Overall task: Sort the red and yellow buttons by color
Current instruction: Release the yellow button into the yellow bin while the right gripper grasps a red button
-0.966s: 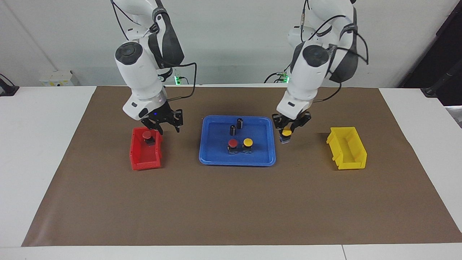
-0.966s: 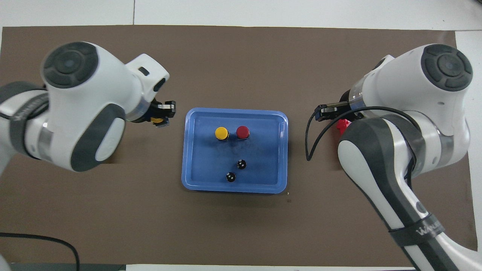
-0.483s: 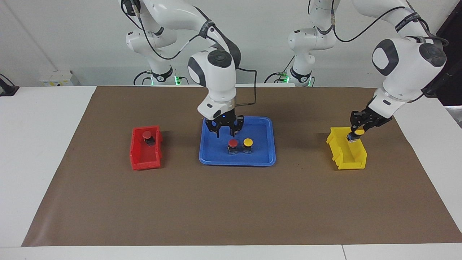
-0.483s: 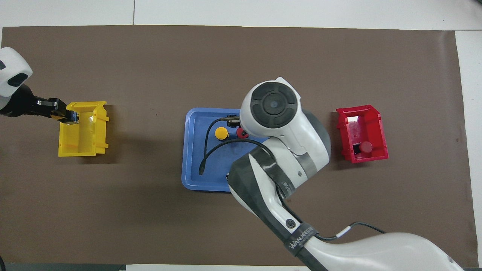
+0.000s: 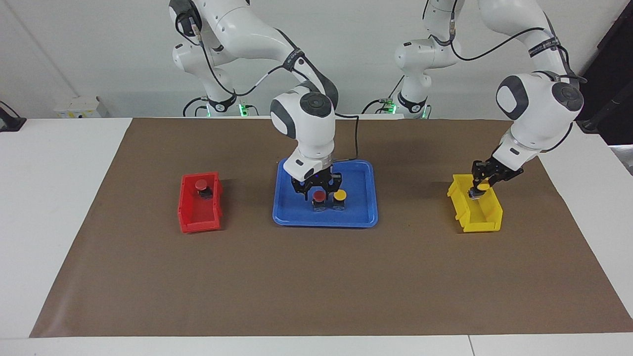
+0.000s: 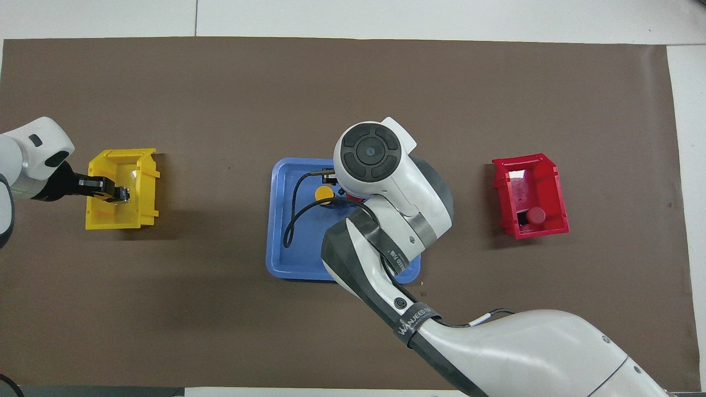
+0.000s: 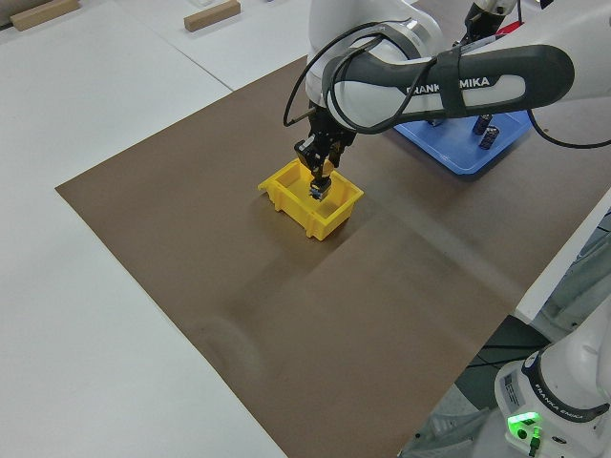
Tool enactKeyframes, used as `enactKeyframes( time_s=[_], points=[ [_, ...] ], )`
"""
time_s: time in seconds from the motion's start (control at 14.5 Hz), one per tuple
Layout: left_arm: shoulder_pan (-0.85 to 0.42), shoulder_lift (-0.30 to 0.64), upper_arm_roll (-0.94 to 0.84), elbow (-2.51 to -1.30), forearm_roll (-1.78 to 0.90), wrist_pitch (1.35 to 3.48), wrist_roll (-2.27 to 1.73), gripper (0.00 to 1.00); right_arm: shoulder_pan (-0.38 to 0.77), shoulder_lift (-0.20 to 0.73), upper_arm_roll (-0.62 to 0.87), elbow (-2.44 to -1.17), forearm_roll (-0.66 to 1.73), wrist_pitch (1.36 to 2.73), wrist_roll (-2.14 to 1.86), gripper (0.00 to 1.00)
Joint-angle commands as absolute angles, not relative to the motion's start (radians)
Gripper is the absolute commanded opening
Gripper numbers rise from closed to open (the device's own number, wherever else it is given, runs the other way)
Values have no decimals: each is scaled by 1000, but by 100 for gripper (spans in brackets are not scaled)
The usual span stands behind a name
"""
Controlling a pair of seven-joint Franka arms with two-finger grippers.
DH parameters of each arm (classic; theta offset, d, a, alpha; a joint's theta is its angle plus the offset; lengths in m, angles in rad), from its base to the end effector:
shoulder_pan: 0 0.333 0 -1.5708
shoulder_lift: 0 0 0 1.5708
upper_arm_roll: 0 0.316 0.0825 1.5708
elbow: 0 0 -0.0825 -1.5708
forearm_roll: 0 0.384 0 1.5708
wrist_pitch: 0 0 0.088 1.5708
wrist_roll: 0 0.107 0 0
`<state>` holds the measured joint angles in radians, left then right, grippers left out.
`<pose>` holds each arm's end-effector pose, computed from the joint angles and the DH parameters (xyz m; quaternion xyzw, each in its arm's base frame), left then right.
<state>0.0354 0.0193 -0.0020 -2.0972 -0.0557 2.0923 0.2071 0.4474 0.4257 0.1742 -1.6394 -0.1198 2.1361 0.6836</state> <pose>0.5448 0.0155 0.4095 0.9970 -0.0726 -0.0091 0.0253 0.5621 0.3793 0.3803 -0.9990 0.0099 -0.0410 0.0109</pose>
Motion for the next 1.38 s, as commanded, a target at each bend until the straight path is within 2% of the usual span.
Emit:
enactKeyframes(
  time_s=[0.0,0.34,0.41,0.55,0.62,0.69,0.9,1.17,1.24,1.31],
  points=[
    [38,-25,-2,-2187,-74,2164,219,2,436,408,186,-1683,-132,2172,689,63],
    [38,-23,-2,-2241,-74,2206,222,3,436,397,186,-1726,-126,2209,686,63],
    [38,-23,-2,-2243,-74,2207,222,7,434,396,187,-1727,-126,2209,686,63],
    [38,-23,-2,-2241,-74,2207,222,34,434,396,187,-1730,-126,2209,686,63],
    [38,-21,-2,-2240,-74,2207,222,44,434,394,187,-1738,-126,2217,683,63],
    [38,-21,-2,-2237,-74,2206,221,47,434,391,189,-1755,-126,2239,683,63],
    [38,-18,-2,-2230,-74,2203,221,52,434,385,195,-1776,-126,2266,686,63],
    [41,-14,-2,-2186,-74,2181,221,52,434,383,195,-1784,-126,2266,684,61],
    [40,-14,-2,-2153,-74,2148,218,53,434,383,195,-1784,-126,2266,684,55],
    [32,-14,-2,-2113,-72,2105,218,59,434,383,195,-1784,-126,2264,684,48]
  ],
)
